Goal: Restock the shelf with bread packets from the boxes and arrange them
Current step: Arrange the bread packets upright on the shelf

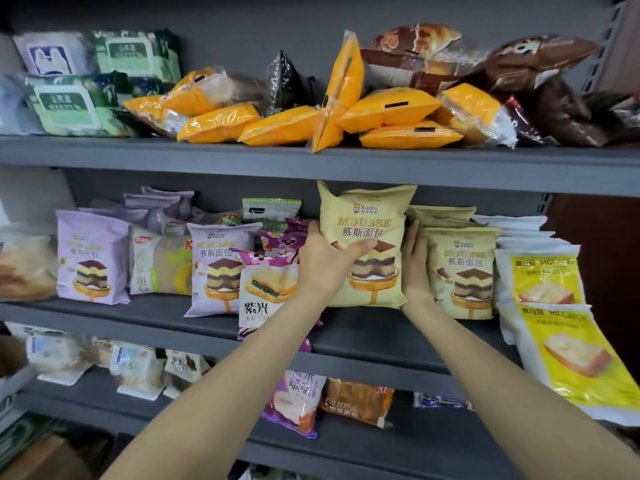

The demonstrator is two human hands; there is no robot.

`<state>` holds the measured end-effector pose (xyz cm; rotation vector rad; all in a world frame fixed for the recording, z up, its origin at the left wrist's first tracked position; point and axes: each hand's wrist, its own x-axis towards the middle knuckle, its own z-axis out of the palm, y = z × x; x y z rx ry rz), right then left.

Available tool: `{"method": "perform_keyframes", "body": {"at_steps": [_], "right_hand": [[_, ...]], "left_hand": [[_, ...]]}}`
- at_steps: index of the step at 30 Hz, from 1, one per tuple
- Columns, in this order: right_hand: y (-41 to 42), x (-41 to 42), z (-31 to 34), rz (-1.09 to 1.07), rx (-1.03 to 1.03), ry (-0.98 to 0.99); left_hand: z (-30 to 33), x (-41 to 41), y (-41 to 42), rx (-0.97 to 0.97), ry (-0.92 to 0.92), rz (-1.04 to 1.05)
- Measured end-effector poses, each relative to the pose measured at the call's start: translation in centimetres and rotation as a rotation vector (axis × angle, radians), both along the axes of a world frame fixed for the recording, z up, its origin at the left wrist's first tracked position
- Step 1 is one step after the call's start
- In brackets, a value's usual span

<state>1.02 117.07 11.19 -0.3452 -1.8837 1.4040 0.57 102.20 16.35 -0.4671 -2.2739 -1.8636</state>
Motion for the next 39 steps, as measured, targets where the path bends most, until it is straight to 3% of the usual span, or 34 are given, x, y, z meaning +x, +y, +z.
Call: {"method": "perform_keyframes", "body": {"at_steps": [3,4,10,17,22,25,28,30,35,39], "right_hand": [[1.5,1.5,1.0,0.022,0.276,-0.249],[1.8,2.1,1.2,0.009,0.264,-0.311],[4.4,6.8,2.7,0.163,-0.162,-0.032],[8.7,11.4,2.0,0.024,0.048,-0.119],[9.5,11.4,-0.6,-0.231,0.35,-0.365],[8.2,11.4,-1.3,-0.285,0.526,-0.382],[7.7,11.3,-1.6,-0.392,0.876,-0.391],[7.6,11.1,-1.7,-0.39,0.984,-0.397],[4.9,11.1,-0.7,-0.326,1.001,-0.327],[-0.5,9.2,1.6,-0.135,0.83,-0.206]], "left_hand": [[0.0,0.2,0.9,0.005,-0.022,0.004],[0.0,0.3,1.1,0.009,-0.026,0.007],[-0.7,1.3,4.3,0.063,-0.099,-0.163],[-2.4,3.8,10.1,-0.158,-0.142,-0.384],[-5.1,3.5,11.6,-0.308,-0.136,-0.379],[-5.8,3.0,11.7,-0.278,-0.162,-0.37],[-5.5,2.5,11.6,-0.304,-0.177,-0.407],[-5.2,2.2,11.3,-0.333,-0.178,-0.421],[-3.9,2.1,8.6,-0.409,0.01,-0.311],[-1.4,1.6,2.4,-0.32,0.26,-0.119]]}}
